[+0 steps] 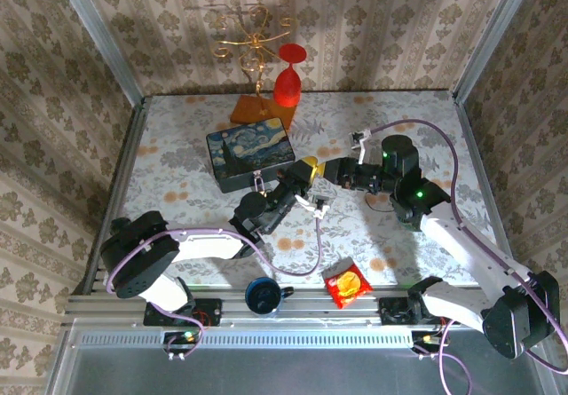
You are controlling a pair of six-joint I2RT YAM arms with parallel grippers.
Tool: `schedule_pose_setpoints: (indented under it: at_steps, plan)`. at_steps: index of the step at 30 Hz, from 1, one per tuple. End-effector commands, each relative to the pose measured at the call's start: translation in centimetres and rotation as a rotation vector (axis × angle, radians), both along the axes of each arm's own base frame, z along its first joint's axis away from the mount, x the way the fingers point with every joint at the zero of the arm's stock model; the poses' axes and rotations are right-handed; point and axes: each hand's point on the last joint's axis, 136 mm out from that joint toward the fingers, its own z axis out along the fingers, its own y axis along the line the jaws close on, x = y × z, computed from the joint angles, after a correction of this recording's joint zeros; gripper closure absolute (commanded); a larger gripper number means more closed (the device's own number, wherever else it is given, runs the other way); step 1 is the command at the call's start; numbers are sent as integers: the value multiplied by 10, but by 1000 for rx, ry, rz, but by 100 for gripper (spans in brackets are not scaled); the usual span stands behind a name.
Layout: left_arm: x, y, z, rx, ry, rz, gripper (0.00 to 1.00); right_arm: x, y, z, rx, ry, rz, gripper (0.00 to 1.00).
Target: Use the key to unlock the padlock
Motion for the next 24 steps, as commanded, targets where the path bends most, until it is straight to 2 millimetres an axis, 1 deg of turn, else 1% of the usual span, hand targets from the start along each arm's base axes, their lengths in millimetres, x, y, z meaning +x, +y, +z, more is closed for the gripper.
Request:
schedule_pose_setpoints:
  at_steps: [1, 9, 12, 16, 24]
  plan:
    - [0, 4, 11, -31, -22, 16, 100, 2, -2, 11, -14, -36, -20, 79]
    - [1, 8, 12, -40, -17, 24, 100, 1, -8, 12, -28, -46, -48, 82]
    - [1, 9, 13, -39, -17, 26, 100, 1, -9, 12, -32, -50, -54, 80]
    - [2, 11, 13, -41, -18, 31, 100, 1, -9, 12, -33, -52, -57, 81]
    - [4, 14, 14, -52, -8, 40, 100, 1, -8, 13, -29, -51, -52, 94]
